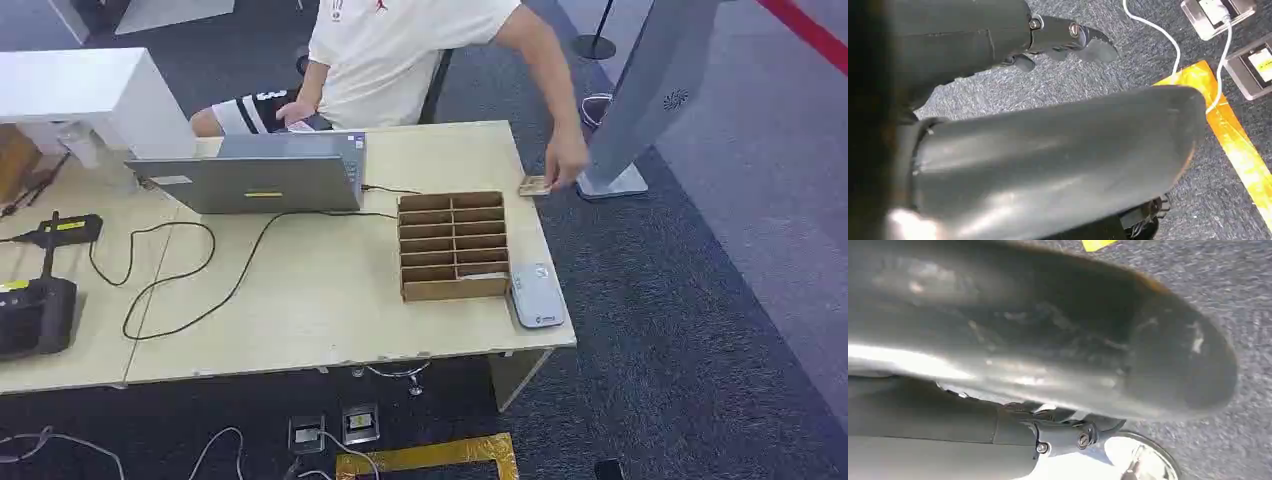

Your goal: Pass the card to the sensor for recognition and then transmit it.

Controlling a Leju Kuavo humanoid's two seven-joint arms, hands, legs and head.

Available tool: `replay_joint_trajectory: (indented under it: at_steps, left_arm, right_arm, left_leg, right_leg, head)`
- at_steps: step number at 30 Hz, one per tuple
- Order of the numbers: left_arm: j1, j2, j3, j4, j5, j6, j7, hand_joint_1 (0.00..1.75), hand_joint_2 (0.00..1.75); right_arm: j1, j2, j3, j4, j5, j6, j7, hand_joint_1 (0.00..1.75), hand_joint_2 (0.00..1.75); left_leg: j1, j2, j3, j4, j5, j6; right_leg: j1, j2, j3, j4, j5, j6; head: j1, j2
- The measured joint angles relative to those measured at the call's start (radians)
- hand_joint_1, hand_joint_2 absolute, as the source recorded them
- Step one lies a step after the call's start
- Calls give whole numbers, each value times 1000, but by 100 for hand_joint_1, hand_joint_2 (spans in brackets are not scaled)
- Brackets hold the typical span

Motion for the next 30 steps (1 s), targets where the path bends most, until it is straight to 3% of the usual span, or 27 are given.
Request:
replay_joint_trajectory:
  at_steps: [8, 13, 15, 16, 17, 18, 20, 21, 22, 23, 30]
  left_arm:
    - [-7, 5, -18, -6, 0, 0, 10, 0, 0]
    - [3, -31, 24, -2, -171, 0, -87, 0, 0]
    - [3, -52, 53, 1, -205, 0, -96, 0, 0]
    - [3, -61, 63, 3, -204, 0, -102, 0, 0]
    - [3, -66, 72, 4, -198, 0, -110, 0, 0]
    - [5, -74, 84, 5, -189, 0, -120, 0, 0]
    - [14, -83, 99, 8, -169, 0, -133, 0, 0]
    - [19, -85, 107, 10, -161, 0, -137, 0, 0]
    - [21, -90, 111, 13, -155, 0, -141, 0, 0]
    - [19, -90, 116, 16, -153, 0, -147, 0, 0]
    - [18, -115, 140, 26, -156, 0, -150, 0, 0]
  right_arm:
    - [-14, -15, 37, 0, 0, -29, 32, 0, 0]
    - [-60, -96, 145, -5, 1, -140, 169, 0, 0]
    - [-78, -139, 215, -25, -5, -139, 229, 0, 0]
    - [-75, -165, 249, -45, -32, -97, 265, 0, 0]
    - [-51, -197, 301, -93, -78, -9, 319, 0, 0]
    - [-13, -235, 354, -157, -140, 127, 386, 0, 0]
    - [57, -305, 463, -346, -260, 307, 504, 0, 0]
    - [73, -339, 513, -452, -275, 352, 507, 0, 175]
    - [73, -367, 559, -552, -278, 381, 508, 0, 175]
    - [69, -395, 607, -643, -284, 409, 508, 0, 175]
    - [38, -524, 829, -1092, -304, 519, 509, 0, 175]
  left_leg:
    - [0, 0, 0, 0, 0, 0]
    - [-3, 0, 0, 0, 0, 0]
    - [-4, 0, 1, 1, 0, 1]
    - [-5, 1, 3, 1, 0, 2]
    - [-5, 0, 4, 1, -2, 5]
    - [-7, -6, 4, 1, -2, 8]
    - [-10, -9, -1, 1, -2, 9]
    - [-13, -3, -5, 1, -3, 9]
    - [-15, 8, -20, 0, -6, 9]
    - [-14, 15, -13, 0, -9, 10]
    - [-14, 2, -13, 1, -5, 14]
  right_leg:
    - [0, 0, 0, 0, 0, 0]
    - [-3, 0, 0, 0, 1, 1]
    - [-4, 0, 0, -1, 1, 2]
    - [-5, 0, 0, -1, 1, 2]
    - [-5, -1, 3, -3, -1, 5]
    - [-7, -7, 9, -3, -3, 9]
    - [-10, -10, 7, 0, -3, 10]
    - [-13, -4, 3, 2, -2, 10]
    - [-14, 8, 0, 3, -1, 10]
    - [-14, 14, 3, 2, -1, 10]
    - [-13, 0, 5, 2, -3, 10]
  head:
    - [-1, 0]
    - [0, 0]
    - [0, 0]
    - [-2, 0]
    - [-2, 0]
    - [1, 0]
    - [0, 0]
    - [-1, 0]
    - [-3, 0]
    - [-3, 0]
    - [-3, 0]
